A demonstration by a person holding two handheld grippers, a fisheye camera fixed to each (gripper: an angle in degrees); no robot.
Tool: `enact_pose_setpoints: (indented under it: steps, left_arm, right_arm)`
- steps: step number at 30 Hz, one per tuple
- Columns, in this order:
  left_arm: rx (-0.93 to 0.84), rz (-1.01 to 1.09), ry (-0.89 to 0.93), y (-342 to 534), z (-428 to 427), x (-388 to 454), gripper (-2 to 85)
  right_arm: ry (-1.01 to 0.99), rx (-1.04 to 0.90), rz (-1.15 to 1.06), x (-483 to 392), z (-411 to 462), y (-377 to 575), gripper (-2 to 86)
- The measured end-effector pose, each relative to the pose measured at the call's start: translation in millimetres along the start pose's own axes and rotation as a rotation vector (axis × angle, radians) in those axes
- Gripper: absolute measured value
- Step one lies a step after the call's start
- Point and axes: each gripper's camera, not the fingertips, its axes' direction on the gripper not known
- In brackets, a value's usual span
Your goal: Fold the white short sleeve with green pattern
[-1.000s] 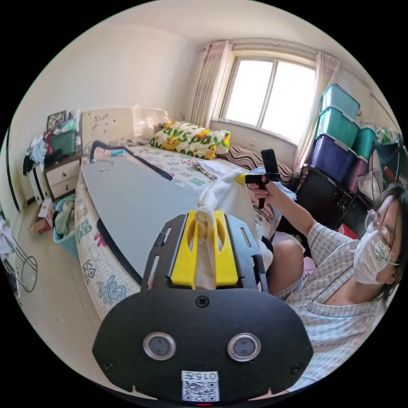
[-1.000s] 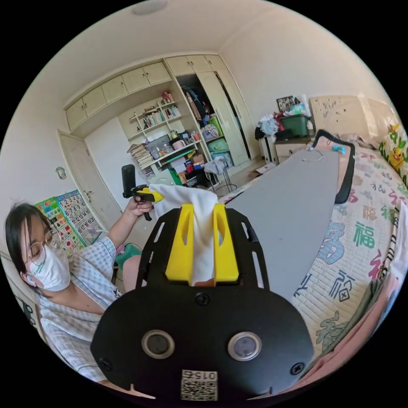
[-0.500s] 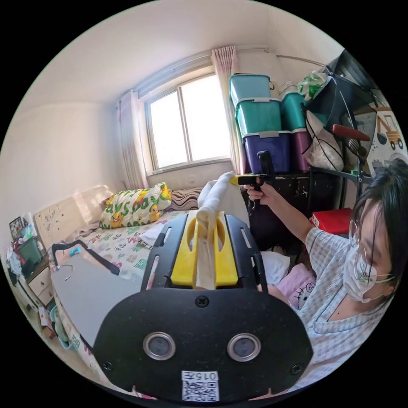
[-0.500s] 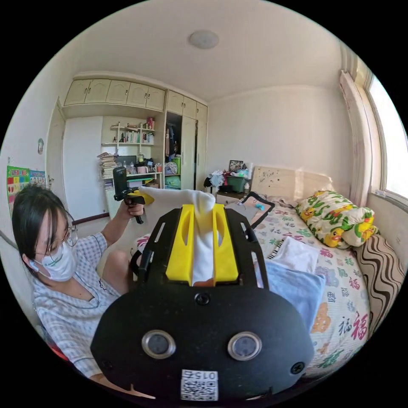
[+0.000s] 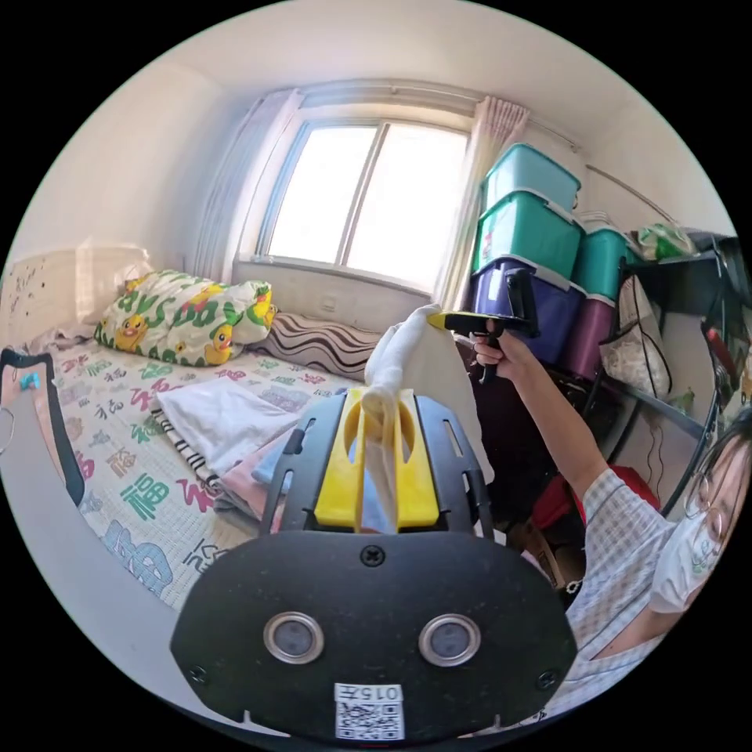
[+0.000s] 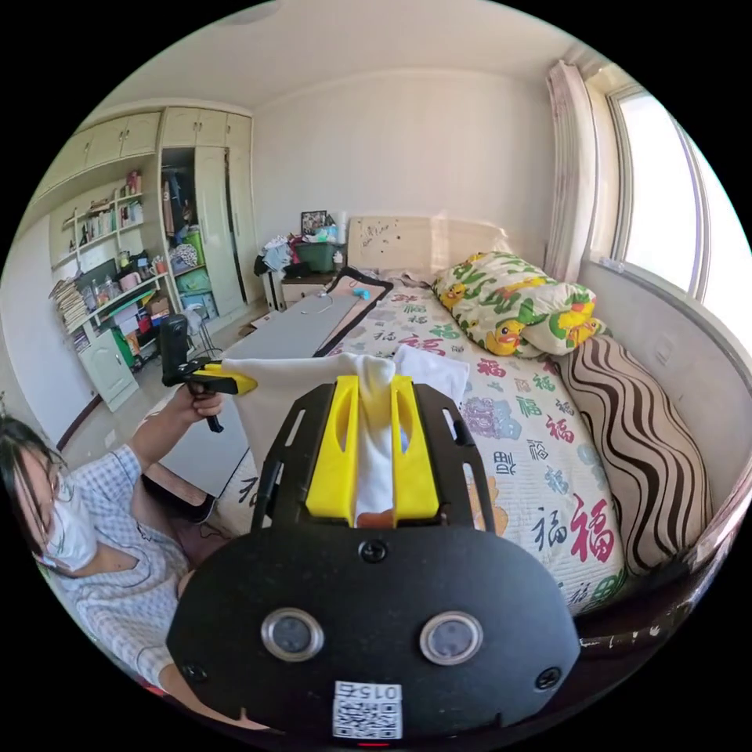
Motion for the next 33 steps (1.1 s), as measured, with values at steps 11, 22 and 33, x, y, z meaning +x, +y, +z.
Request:
enact_pose_setpoints:
  steps: [11, 22, 33]
  left_arm:
    - [-0.08, -0.25, 0.067, -53.3, 103.4, -130.7, 1.9]
    - [-0.048, -0.245, 0.015, -149.2, 75.5, -74.9, 1.5]
    - [-0.103, 0.466, -0.124, -245.2, 71.7, 276.4, 1.4]
  right_arm:
    - [0.073, -0.135, 0.136, 94.4, 181.3, -8.0, 6.6]
    - [0.342, 0.086, 0.158, 112.4, 149.8, 45.2, 0.0]
    - [0.811, 0.033, 0.273, 4.9, 103.6, 341.9, -0.9]
